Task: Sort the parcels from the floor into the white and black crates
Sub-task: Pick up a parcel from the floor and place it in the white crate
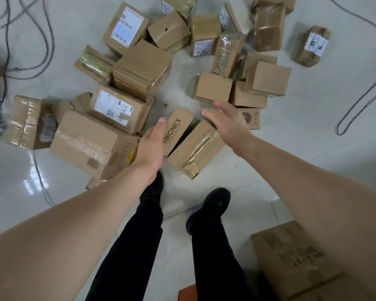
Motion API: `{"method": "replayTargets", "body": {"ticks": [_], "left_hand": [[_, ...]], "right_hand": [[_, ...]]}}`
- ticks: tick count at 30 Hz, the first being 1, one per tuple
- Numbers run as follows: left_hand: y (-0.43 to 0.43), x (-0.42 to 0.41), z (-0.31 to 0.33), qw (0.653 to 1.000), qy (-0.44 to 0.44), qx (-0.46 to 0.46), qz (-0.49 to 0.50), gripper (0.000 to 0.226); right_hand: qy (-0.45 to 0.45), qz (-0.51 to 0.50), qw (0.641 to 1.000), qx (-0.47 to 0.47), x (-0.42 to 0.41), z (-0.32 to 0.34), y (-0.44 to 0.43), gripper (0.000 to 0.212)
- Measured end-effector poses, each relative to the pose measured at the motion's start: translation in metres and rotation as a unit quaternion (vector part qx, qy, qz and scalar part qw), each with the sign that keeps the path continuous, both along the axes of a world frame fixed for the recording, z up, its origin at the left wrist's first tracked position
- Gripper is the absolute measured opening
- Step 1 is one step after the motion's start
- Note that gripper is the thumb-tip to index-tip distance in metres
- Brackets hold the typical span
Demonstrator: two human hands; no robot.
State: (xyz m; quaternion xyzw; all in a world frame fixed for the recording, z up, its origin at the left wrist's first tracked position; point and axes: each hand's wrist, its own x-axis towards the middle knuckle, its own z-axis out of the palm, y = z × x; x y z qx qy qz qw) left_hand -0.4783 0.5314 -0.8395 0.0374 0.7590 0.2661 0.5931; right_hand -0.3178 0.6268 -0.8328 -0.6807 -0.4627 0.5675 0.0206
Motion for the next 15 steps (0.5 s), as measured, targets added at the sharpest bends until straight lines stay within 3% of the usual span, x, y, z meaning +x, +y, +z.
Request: {"method": "replayTargets", "body": {"ticks": [5,8,12,15], "left_hand": [[-0.022,0.012,-0.086,0.997,0.020,-0.062,0.047,0.031],[-0.038,0.022,-0.129,0.992,0.006,-0.108,0.067,0.041],[-0.055,0.033,-0.177,0.980,-0.014,-0.164,0.109,0.063],[-0.056,0.041,-0.199,0.973,-0.042,-0.179,0.140,0.070]], "right_hand": [[-0.027,0.045,0.999,0.000,0.010,-0.082,0.000,0.072],[-0.039,0.070,0.997,-0.006,0.017,-0.129,-0.001,0.053],[-0.044,0.086,0.995,-0.012,0.026,-0.176,-0.002,0.078],[-0.041,0.096,0.994,-0.020,0.032,-0.201,-0.003,0.073]]}}
